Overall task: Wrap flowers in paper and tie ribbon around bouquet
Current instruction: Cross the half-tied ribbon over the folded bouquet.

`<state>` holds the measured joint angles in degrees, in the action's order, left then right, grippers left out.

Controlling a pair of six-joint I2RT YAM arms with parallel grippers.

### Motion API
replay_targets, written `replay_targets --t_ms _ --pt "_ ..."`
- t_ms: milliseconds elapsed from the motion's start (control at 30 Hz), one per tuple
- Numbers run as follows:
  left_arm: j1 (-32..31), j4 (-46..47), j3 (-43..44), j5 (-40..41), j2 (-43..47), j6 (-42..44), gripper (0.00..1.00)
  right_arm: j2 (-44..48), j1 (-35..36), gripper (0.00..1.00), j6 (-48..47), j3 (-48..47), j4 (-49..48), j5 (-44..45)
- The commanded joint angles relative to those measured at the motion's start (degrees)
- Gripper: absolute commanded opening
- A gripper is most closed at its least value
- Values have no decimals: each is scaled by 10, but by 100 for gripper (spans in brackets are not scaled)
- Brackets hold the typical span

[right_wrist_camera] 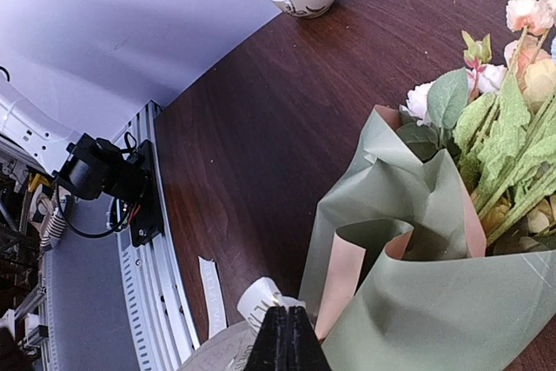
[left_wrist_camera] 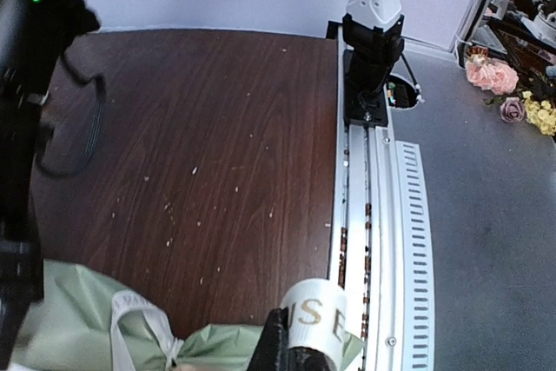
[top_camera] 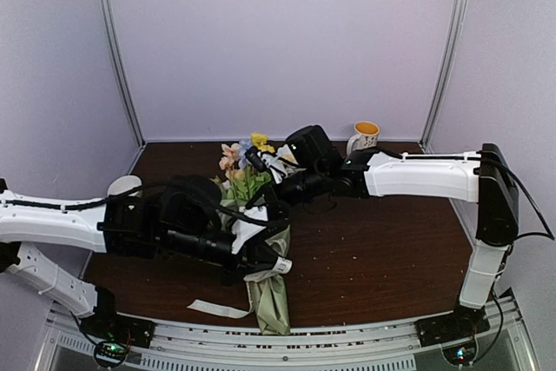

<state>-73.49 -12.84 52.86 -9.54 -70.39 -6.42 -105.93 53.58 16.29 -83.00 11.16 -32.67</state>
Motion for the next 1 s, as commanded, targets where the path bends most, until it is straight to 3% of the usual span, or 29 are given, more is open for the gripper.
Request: replay_targets --t_ms 0,267,567,800,833,967 --pt "0 66 93 -54 -79 75 0 -5 -3 0 -9 -9 19 19" --pt "0 62 212 -40 -162 103 0 3 -3 0 -17 0 29 26" --pt "0 111 165 -20 -104 116 0 -2 -3 0 -20 -2 29 23" --pt "0 56 227 -25 -183 100 0 -9 -3 0 -21 -11 34 24" --pt "1 50 236 -31 -200 102 3 -9 -3 0 -22 -11 36 25" --pt "0 12 271 -10 -258 102 29 -7 -3 0 -26 -10 44 30"
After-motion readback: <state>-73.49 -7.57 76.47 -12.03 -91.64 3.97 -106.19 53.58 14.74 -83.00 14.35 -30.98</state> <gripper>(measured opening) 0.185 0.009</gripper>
